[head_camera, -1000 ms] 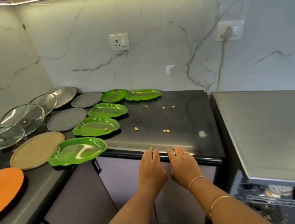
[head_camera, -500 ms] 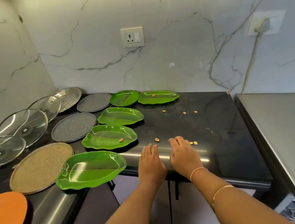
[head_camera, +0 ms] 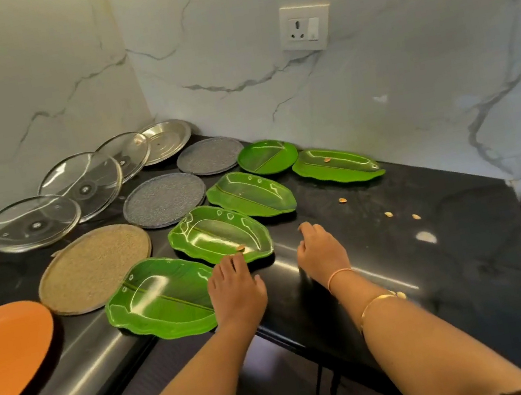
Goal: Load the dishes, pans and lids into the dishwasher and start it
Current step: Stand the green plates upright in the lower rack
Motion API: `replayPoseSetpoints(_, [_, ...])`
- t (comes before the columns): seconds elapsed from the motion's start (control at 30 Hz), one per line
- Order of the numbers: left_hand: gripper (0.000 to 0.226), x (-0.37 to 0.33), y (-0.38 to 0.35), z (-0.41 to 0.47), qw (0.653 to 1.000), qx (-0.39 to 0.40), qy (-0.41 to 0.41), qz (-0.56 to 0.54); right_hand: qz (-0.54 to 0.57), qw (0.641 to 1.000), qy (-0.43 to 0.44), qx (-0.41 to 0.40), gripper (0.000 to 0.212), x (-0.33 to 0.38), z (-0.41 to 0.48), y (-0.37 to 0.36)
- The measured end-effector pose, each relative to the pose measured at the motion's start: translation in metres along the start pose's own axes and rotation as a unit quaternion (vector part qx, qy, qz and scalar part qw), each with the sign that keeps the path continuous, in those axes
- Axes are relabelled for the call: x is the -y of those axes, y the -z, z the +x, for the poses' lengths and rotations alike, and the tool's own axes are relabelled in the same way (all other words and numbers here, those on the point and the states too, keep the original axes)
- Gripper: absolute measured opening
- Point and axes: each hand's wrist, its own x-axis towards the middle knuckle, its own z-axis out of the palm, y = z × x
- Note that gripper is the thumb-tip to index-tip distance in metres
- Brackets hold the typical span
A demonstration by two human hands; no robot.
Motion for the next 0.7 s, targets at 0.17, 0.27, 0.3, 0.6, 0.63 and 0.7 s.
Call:
replayPoseSetpoints(0.17, [0.076, 0.025, 0.002, 0.013, 0.979, 0.102, 0.168, 0.052, 0.071, 0.996, -0.018, 0.047, 0.03, 0.021, 0.03, -0.02])
replayPoseSetpoints(0.27, [0.088, 0.032, 0.009, 0.024, 0.954, 0.169, 0.244, 0.036, 0.091, 0.992, -0.018, 0.085, 0.03, 0.034, 0.046, -0.031])
replayPoseSetpoints(0.3, [0.088, 0.032, 0.01, 0.027, 0.95, 0.187, 0.247, 0.043, 0.1, 0.99, -0.027, 0.094, 0.029, 0.038, 0.05, -0.033])
replayPoseSetpoints(0.6, [0.064, 0.019, 0.019, 0.041, 0.918, 0.298, 0.257, 0.047, 0.163, 0.969, -0.126, 0.139, 0.044, 0.05, 0.072, -0.045])
replayPoseSetpoints(0.63, [0.063, 0.021, 0.019, 0.041, 0.918, 0.304, 0.249, 0.056, 0.159, 0.968, -0.135, 0.138, 0.04, 0.05, 0.072, -0.045])
replayPoseSetpoints(0.7, [0.056, 0.022, 0.019, 0.04, 0.93, 0.289, 0.219, 0.068, 0.178, 0.962, -0.153, 0.136, 0.031, 0.047, 0.072, -0.046])
